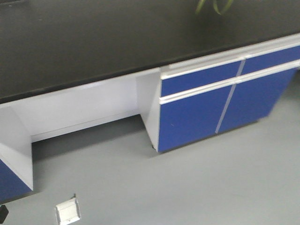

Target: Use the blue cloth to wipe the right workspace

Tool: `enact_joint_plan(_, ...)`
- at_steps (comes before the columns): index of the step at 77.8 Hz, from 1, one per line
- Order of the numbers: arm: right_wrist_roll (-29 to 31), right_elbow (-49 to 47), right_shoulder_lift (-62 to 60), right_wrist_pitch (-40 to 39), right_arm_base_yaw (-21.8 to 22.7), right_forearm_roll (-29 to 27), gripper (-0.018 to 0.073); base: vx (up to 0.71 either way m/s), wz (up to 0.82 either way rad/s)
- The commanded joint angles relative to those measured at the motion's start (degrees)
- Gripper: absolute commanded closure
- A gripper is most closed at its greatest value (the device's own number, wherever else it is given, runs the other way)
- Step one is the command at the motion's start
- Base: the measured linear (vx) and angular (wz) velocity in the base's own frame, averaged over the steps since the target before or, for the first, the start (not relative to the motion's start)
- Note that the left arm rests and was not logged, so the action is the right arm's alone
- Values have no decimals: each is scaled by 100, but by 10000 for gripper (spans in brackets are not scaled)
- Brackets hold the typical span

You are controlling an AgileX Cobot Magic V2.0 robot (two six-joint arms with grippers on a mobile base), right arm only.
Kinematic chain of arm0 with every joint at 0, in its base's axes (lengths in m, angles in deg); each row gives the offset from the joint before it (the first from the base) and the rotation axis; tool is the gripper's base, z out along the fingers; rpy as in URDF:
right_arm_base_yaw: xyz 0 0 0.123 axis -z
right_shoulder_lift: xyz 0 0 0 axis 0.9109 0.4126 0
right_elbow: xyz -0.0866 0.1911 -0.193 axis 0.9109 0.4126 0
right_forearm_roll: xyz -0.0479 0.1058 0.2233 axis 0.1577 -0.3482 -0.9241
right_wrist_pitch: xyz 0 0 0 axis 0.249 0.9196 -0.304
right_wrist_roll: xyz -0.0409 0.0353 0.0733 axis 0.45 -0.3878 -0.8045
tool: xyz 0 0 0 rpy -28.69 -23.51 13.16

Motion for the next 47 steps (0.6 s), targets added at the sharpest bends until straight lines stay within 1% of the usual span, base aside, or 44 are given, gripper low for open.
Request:
enact_joint_plan(1,51,-161,45,-383,23,76,564,39,51)
enact_joint_plan(29,51,-161,45,-381,23,81,564,37,54)
enact_joint_plan(47,51,-161,45,-381,23,81,564,34,40)
